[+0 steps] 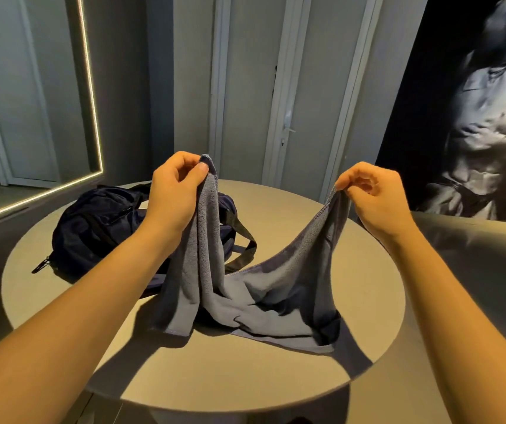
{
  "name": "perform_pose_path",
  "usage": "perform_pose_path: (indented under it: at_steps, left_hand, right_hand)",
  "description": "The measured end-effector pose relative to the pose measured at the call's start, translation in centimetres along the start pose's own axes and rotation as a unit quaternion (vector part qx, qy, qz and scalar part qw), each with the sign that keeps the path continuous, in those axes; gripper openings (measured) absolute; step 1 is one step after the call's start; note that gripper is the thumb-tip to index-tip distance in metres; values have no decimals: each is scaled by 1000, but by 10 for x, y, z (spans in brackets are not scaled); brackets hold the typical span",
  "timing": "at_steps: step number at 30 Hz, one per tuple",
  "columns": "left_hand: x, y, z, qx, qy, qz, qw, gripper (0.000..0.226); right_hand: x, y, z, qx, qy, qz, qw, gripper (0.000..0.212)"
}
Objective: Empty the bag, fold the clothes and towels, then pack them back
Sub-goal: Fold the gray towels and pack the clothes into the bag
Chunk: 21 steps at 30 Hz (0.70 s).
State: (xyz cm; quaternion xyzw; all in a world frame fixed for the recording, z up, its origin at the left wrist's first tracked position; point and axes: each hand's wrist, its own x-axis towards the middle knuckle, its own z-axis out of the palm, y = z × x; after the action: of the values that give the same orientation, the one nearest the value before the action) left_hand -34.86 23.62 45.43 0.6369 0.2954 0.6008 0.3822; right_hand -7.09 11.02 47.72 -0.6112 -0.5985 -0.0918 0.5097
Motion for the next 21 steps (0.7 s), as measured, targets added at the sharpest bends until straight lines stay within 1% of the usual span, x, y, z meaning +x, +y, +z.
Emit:
perform_pose_path:
  at_steps: [3,4,6,7,8,9,11,12,14,17,19,21]
  left_hand:
    - [-2,15,-2,-53,-27,2,998,14]
    - [-1,21,-4,-89,-48,-7,995,17]
    - [-2,37,-9,-183,-118,-26,976,22]
    - [-2,45,-10,-213,-158,-37,964,22]
    - [-2,50,-8,-211,-194,-47,957,21]
    - [-4,54,-4,-181,-224,-60,956,21]
    - [-9,55,6,-107,-266,-86,954,21]
    - [-11,53,11,-94,-281,-97,950,21]
    - [-17,49,19,-91,-299,-111,943,20]
    - [-27,47,29,-56,-300,-125,944,18]
    - [-31,45,37,-55,-303,-118,944,17]
    - [-32,42,43,-64,-310,-97,944,15]
  right_hand:
    - [-2,-5,-3,13,35,-15,999,24]
    - [-2,-8,-6,40,46,-12,998,24]
    - [-1,-15,-14,164,45,13,985,21]
    - [1,-18,-18,229,28,29,973,19]
    - [2,-22,-20,275,-5,45,960,17]
    - [3,-25,-20,297,-52,62,951,16]
    - [1,-27,-14,299,-139,84,940,15]
    - [0,-27,-11,293,-166,86,938,15]
    - [-4,-29,-7,288,-191,78,935,14]
    - [-9,-39,-6,286,-216,53,932,14]
    - [-12,-45,-4,279,-228,34,932,15]
    - [-16,-50,0,263,-232,16,936,22]
